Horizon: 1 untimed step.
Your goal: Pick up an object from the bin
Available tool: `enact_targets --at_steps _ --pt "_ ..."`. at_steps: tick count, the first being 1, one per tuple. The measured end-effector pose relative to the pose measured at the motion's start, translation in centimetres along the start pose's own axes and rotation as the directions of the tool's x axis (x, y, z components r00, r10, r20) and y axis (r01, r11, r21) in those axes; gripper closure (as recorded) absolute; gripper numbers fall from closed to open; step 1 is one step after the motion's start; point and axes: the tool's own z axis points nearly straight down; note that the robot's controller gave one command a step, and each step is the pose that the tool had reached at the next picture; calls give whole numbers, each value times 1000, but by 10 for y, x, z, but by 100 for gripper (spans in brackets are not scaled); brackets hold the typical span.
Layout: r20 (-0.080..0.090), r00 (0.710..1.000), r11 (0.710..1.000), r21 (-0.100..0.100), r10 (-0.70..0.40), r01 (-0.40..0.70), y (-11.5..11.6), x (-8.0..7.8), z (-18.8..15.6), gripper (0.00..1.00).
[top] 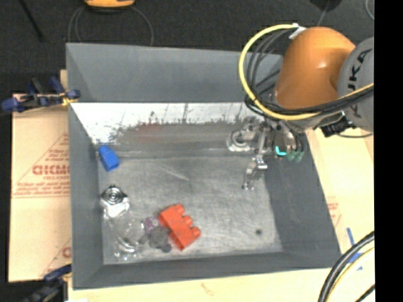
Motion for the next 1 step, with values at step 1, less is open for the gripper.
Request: enact_targets --at_steps 1 --pt "5 987 987 1 -162 162 57 -57 114 0"
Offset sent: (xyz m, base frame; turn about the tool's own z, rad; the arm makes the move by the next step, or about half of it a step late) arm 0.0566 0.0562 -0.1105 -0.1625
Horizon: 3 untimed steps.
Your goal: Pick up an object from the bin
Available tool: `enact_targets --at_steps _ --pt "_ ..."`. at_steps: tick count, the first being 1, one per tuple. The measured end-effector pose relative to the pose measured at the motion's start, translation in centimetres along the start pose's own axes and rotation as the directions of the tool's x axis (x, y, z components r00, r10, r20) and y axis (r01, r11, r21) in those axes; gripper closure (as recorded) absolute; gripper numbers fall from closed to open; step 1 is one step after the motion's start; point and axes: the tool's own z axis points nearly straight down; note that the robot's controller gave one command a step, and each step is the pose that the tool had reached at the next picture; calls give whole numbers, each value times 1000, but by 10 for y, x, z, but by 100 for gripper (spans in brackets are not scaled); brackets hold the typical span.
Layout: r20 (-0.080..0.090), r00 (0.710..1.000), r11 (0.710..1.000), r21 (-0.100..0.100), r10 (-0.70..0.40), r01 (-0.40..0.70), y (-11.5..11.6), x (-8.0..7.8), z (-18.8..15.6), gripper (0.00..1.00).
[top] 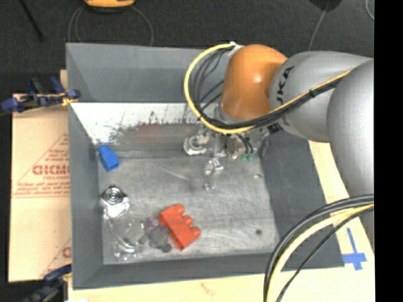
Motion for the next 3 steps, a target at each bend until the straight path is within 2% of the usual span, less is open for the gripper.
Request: enact_targets --at_steps 1,2,3 --pt "-3 987 987 1 -162 162 27 103 -22 0" --pt "-6 929 929 8 -369 369 125 50 37 0" --pt "36 958 958 16 -286 285 141 92 32 0"
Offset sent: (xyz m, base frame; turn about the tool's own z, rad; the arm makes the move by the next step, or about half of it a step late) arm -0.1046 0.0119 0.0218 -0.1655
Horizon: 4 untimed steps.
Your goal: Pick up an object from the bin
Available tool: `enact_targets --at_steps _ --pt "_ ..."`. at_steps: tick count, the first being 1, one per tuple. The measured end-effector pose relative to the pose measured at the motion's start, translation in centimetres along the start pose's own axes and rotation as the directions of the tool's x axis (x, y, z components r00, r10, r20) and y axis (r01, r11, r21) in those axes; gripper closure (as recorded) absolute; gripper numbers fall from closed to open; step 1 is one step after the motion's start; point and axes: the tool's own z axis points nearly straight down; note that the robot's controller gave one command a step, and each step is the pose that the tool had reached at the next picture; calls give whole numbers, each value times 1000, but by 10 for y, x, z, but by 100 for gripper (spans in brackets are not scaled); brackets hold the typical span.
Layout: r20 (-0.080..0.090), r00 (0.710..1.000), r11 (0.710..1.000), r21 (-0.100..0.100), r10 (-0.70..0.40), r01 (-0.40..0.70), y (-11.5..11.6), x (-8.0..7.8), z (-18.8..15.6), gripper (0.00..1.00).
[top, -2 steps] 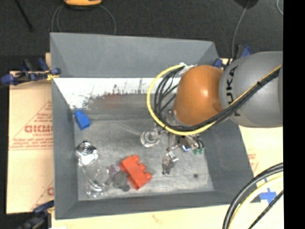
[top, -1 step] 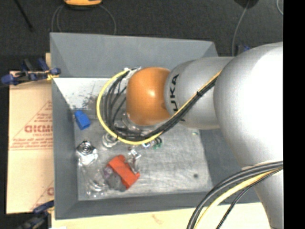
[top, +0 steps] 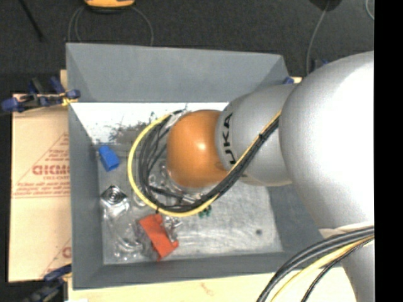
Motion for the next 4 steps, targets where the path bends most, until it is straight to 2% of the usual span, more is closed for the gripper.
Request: enact_targets --at_steps 1,2,3,4 --pt "-18 1000 1000 -1 -6 6 4 -8 3 0" --pt "-31 999 1000 -3 -6 6 4 -6 2 100" --pt "-26 999 999 -13 -38 38 -11 -16 -102 100" --pt "-27 999 1000 -13 -29 29 -18 -29 -164 100"
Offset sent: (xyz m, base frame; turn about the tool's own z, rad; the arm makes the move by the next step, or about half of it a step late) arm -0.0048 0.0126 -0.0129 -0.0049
